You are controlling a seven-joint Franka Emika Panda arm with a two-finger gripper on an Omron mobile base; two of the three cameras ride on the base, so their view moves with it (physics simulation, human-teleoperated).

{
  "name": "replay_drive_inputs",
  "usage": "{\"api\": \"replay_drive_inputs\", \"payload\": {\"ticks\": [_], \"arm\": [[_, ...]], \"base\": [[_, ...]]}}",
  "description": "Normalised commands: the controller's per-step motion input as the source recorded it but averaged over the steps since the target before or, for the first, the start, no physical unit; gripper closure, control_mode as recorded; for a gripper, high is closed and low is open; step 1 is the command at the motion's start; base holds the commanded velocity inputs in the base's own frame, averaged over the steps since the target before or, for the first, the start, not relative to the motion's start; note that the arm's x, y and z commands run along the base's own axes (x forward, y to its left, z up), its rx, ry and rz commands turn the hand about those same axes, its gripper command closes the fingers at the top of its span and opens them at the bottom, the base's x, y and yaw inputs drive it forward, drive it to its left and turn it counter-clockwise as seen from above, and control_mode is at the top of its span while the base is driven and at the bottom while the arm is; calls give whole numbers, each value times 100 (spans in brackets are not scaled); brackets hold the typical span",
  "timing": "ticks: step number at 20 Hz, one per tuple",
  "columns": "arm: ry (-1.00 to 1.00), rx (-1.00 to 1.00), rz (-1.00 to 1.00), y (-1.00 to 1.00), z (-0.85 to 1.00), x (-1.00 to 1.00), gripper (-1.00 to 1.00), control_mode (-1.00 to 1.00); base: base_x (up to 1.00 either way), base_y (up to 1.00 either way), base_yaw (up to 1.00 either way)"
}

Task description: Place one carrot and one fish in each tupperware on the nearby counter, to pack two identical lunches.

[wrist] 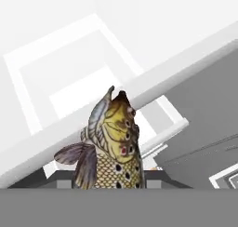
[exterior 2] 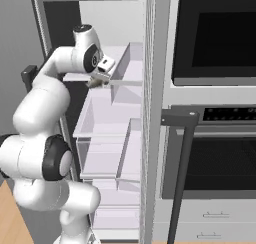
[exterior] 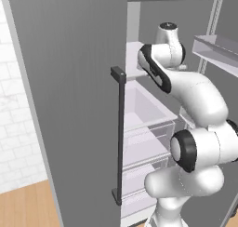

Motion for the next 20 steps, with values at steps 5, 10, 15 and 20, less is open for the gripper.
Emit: {"api": "replay_drive_inputs", "payload": {"ticks": [5,10,15,20], "arm": [[-14,-1,1,9,-35,-100,100,-100],[-24,-8,5,26,-15,-100,100,-100],[-25,-3,6,8,-17,-100,100,-100],[-22,0,4,0,-2,-100,100,-100]], "base": [[0,0,0],[0,0,0],[0,0,0],[0,0,0]]}}
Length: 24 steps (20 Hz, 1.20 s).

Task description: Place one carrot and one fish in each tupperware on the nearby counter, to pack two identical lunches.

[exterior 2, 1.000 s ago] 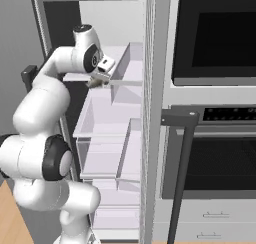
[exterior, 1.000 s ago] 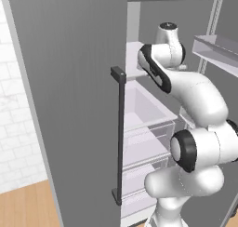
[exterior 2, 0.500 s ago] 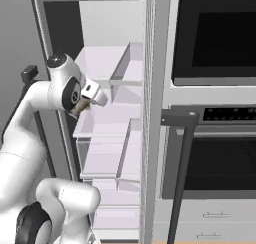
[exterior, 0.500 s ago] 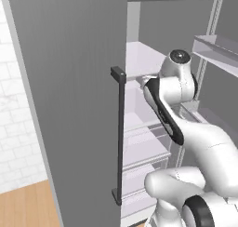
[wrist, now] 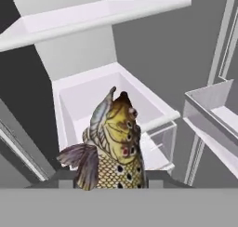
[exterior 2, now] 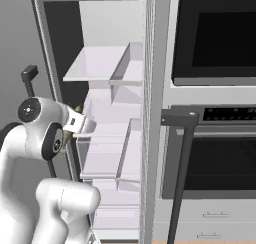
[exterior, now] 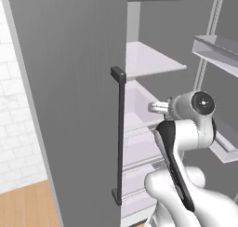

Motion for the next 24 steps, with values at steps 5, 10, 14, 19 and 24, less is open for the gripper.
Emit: {"api": "replay_drive_inputs", "payload": {"ticks": [5,10,14,19,24], "arm": [[0,0,0,0,0,0,100,100],[0,0,0,0,0,0,100,100],[0,0,0,0,0,0,100,100],[0,0,0,0,0,0,100,100],[0,0,0,0,0,0,100,100]], "base": [[-100,3,0],[-100,-8,-3],[-62,-47,-47],[-3,-55,-61],[13,-59,-61]]}}
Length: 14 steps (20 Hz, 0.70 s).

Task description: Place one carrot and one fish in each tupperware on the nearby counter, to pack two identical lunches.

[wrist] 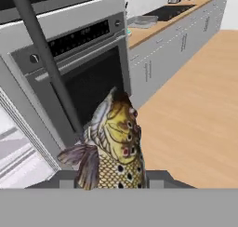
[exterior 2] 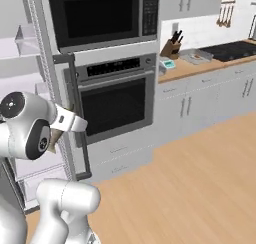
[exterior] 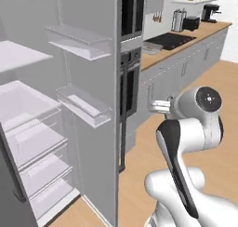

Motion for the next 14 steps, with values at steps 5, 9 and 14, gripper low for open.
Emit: {"api": "replay_drive_inputs", "payload": {"ticks": [5,9,14], "arm": [[0,0,0,0,0,0,100,100],[0,0,0,0,0,0,100,100],[0,0,0,0,0,0,100,100]], "base": [[39,-92,-36],[100,-75,-4],[100,-64,0]]}}
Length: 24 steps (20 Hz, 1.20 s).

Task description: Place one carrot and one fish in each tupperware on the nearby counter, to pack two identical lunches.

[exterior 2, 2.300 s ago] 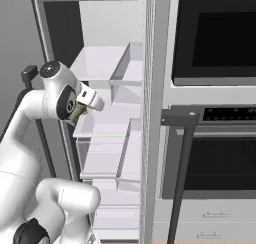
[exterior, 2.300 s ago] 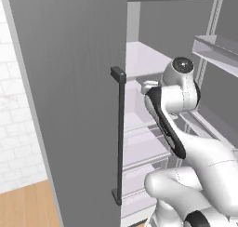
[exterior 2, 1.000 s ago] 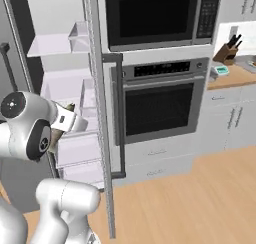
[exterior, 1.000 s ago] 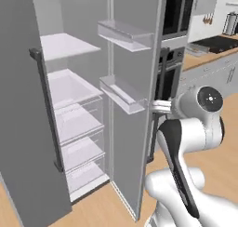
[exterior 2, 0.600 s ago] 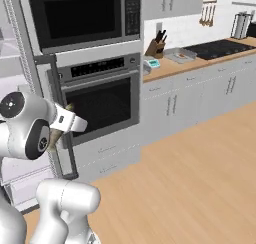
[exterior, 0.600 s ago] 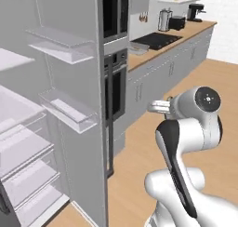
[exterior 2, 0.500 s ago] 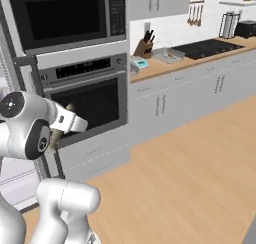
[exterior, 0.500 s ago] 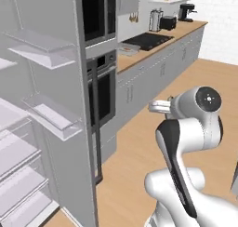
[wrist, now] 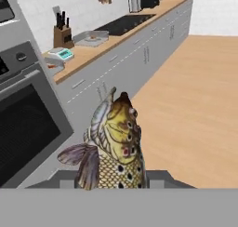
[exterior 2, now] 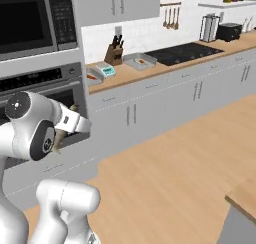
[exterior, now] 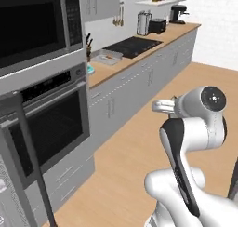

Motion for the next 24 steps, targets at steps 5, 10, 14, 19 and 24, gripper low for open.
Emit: {"api": "replay_drive_inputs", "payload": {"ticks": [5,10,14,19,24], "arm": [[0,0,0,0,0,0,100,100],[0,0,0,0,0,0,100,100],[0,0,0,0,0,0,100,100],[0,0,0,0,0,0,100,100],[0,0,0,0,0,0,100,100]], "base": [[100,-13,13],[100,0,24],[100,-6,30],[100,-64,-2],[100,-18,-7]]}}
